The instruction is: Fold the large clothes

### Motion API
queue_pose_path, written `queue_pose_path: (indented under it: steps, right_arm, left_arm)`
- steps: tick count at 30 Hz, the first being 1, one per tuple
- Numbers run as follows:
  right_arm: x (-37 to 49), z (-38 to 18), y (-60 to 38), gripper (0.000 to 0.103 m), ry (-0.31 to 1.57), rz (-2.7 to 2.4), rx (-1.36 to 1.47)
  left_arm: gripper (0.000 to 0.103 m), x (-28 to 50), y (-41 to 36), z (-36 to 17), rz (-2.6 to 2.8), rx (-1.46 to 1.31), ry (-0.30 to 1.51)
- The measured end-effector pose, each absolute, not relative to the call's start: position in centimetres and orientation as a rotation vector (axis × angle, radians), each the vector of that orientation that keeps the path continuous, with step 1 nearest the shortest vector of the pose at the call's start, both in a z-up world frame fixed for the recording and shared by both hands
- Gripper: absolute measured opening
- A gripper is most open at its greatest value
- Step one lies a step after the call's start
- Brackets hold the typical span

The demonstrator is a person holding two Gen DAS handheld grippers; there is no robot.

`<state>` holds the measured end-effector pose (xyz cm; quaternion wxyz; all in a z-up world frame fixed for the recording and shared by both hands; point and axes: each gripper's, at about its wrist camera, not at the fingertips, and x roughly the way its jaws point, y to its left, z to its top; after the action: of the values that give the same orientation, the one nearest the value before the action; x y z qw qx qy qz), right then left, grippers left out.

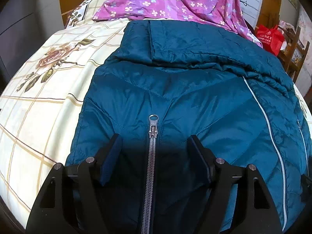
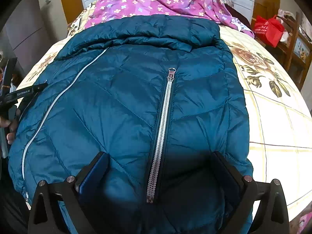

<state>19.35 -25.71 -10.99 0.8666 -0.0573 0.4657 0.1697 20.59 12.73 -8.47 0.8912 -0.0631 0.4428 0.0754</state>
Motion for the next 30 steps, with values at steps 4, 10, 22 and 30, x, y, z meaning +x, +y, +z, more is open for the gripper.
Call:
queue_pose_path:
  steps: [4, 10, 22, 30]
  right_arm:
    - [19.28, -10.99, -25.66, 0.103, 0.976, 0.355, -0.126]
    - [19.2, -11.01, -25.51, 0.103, 0.975, 0.353, -0.138]
    - [19.34, -11.14, -25.19, 0.103, 0.977, 0.34, -0.149]
    - [19.39, -11.22, -25.09, 0.103, 0.978, 0.334, -0.153]
  left_arm:
    - [0.072, 20.36, 13.08, -8.51, 0.146, -0.159, 0.912]
    - [0.079, 20.42, 12.97, -8.54, 0.13, -0.154, 0.914]
    - [0.08, 20.73, 12.52, -8.51, 0.145, -0.126, 0.926]
    - [0.08, 20.71, 12.32, -8.54, 0.152, -0.118, 0.926]
